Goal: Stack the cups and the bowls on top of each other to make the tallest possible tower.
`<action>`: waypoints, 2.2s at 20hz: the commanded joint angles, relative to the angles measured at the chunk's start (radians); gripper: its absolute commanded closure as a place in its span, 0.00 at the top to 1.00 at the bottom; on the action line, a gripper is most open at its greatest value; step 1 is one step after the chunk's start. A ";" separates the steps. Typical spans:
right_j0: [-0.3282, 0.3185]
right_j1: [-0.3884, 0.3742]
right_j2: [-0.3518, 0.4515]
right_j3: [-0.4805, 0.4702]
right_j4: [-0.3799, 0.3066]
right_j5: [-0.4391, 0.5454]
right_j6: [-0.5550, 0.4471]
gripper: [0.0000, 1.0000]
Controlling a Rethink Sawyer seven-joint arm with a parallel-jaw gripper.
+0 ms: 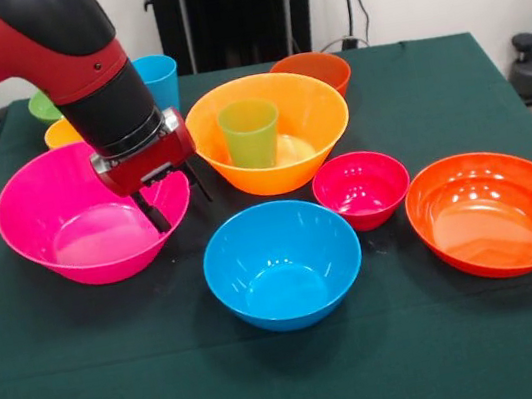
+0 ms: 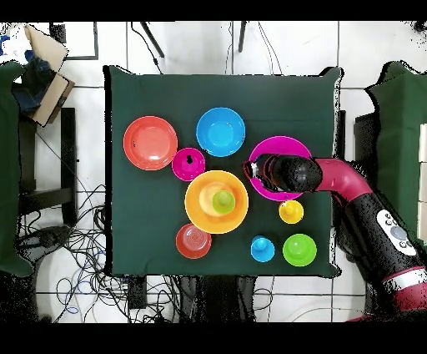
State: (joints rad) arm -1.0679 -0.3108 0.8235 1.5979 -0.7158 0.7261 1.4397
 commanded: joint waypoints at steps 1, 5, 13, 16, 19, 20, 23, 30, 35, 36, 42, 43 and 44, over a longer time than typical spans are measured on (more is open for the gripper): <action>0.046 0.038 -0.004 -0.070 -0.048 0.021 -0.222 1.00; 0.039 0.010 0.000 -0.049 -0.041 0.031 -0.217 1.00; 0.044 -0.014 -0.007 -0.048 -0.051 0.025 -0.204 1.00; 0.045 -0.020 -0.012 -0.049 -0.047 0.027 -0.190 1.00; 0.048 -0.028 -0.024 -0.052 -0.035 0.044 -0.166 0.00; 0.050 -0.030 -0.028 -0.054 -0.029 0.052 -0.158 0.00; 0.052 -0.038 -0.037 -0.054 -0.026 0.056 -0.148 0.00; 0.053 -0.042 -0.026 -0.048 -0.033 0.016 -0.137 0.00; 0.061 -0.066 -0.027 -0.037 -0.030 0.016 -0.119 0.00; 0.064 -0.069 -0.030 -0.038 -0.032 0.015 -0.114 0.00; 0.082 -0.092 -0.063 -0.051 -0.030 0.035 -0.076 1.00; 0.083 -0.096 -0.065 -0.052 -0.030 0.039 -0.077 1.00; 0.087 -0.099 -0.069 -0.056 -0.027 0.044 -0.073 1.00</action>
State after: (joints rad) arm -1.0406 -0.3861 0.8166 1.5980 -0.7118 0.7280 1.4397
